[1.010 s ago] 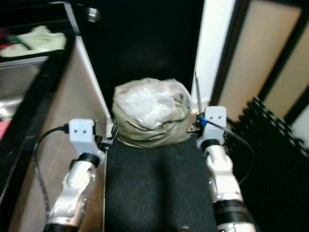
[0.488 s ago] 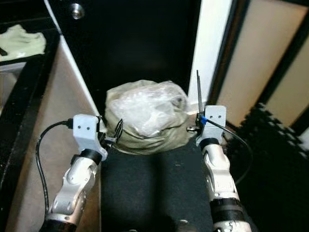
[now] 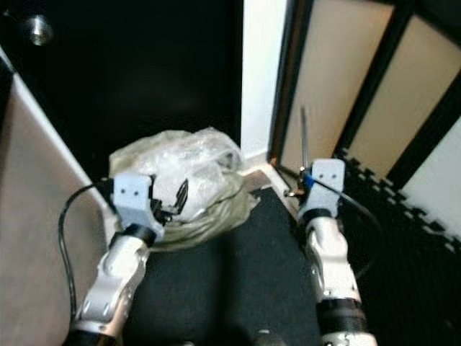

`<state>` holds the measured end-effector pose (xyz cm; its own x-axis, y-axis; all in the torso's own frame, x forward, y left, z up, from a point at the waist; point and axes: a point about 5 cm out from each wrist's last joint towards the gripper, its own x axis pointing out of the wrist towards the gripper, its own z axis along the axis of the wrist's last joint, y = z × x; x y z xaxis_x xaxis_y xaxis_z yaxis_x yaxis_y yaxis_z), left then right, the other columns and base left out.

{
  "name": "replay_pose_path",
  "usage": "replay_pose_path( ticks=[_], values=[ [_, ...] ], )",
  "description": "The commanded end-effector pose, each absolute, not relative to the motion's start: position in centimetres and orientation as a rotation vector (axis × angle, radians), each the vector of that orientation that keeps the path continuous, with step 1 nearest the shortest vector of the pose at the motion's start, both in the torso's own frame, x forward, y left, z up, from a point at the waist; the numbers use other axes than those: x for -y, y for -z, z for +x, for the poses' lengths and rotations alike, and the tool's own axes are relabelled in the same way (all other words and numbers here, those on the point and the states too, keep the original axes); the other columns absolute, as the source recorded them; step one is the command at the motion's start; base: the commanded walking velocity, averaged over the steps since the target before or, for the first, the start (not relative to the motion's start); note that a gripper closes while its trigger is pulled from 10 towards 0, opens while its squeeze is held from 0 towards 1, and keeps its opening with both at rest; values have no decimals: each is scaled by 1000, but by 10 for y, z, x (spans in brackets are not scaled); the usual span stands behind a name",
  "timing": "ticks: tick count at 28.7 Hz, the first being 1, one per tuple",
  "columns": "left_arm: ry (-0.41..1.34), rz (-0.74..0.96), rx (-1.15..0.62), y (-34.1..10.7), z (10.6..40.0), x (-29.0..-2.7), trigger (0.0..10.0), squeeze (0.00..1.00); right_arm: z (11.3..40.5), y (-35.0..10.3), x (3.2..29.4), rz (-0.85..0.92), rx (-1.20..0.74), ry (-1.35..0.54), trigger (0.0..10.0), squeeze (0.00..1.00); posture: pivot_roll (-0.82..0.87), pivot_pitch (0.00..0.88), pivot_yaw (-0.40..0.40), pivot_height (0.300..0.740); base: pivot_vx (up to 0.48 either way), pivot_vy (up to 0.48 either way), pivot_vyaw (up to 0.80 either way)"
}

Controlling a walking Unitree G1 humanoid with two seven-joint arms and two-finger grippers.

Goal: Kitchen organization

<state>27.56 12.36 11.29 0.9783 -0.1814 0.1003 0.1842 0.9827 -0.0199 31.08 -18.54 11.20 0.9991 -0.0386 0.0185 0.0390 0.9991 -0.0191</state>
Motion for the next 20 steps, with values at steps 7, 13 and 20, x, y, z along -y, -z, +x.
replay_pose_path(
  ticks=[7,13,20],
  values=[
    [184,-19,86,-111,273,-124,10000,0,310,-112,183,-14,15,22,10000,0,-35,70,31,740,298,0,0],
    [184,-18,85,-111,273,-124,10000,0,310,-112,183,-13,16,17,10000,0,-35,70,29,740,299,0,0],
    [186,-18,84,-110,273,-124,10000,0,310,-112,183,-12,16,13,10000,0,-35,70,29,740,299,0,0]
  ],
)
